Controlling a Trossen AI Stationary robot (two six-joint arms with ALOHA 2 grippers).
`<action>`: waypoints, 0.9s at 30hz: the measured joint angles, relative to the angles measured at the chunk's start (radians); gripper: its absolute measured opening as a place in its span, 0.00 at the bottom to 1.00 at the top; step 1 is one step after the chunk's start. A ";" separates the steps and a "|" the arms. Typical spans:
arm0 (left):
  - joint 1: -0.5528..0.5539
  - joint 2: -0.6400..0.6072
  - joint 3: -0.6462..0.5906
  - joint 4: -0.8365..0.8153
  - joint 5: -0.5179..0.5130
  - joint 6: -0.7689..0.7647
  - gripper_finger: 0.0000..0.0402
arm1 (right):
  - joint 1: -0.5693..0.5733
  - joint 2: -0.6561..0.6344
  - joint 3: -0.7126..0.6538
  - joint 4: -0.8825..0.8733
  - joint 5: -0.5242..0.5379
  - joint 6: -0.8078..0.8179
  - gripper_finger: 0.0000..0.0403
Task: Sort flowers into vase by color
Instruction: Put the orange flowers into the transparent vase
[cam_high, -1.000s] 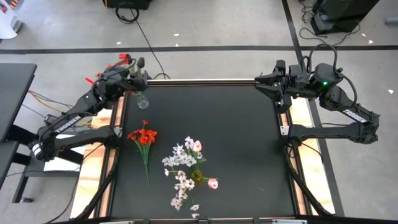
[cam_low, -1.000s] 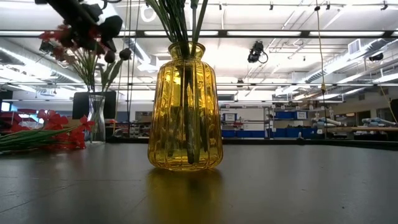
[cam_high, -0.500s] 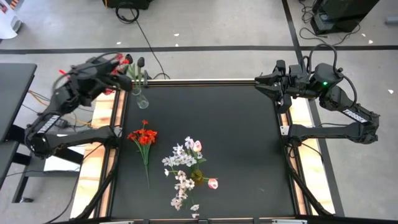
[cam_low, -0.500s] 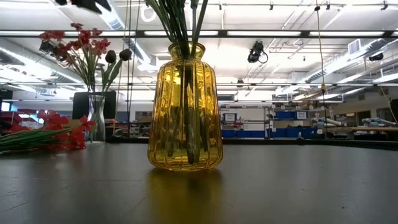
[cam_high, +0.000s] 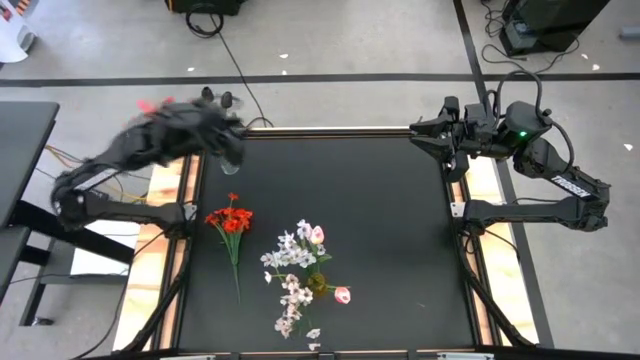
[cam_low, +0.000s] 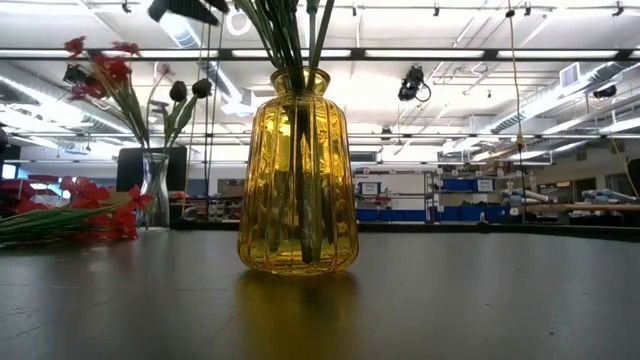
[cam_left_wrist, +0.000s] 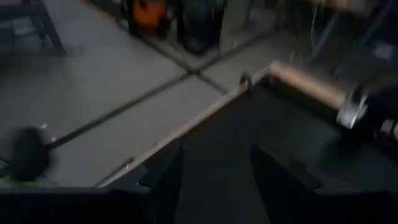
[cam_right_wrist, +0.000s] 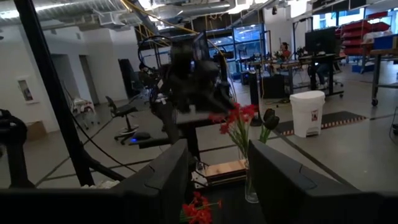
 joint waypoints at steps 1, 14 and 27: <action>-0.024 0.031 -0.002 -0.006 -0.023 -0.004 0.47 | 0.000 0.000 0.000 0.000 0.000 0.000 0.44; -0.176 0.187 -0.001 -0.306 -0.230 -0.562 0.43 | 0.000 0.000 0.000 0.000 0.000 0.000 0.44; -0.381 0.236 -0.001 -0.370 -0.202 -0.854 0.43 | 0.000 0.000 0.000 0.000 0.000 0.000 0.44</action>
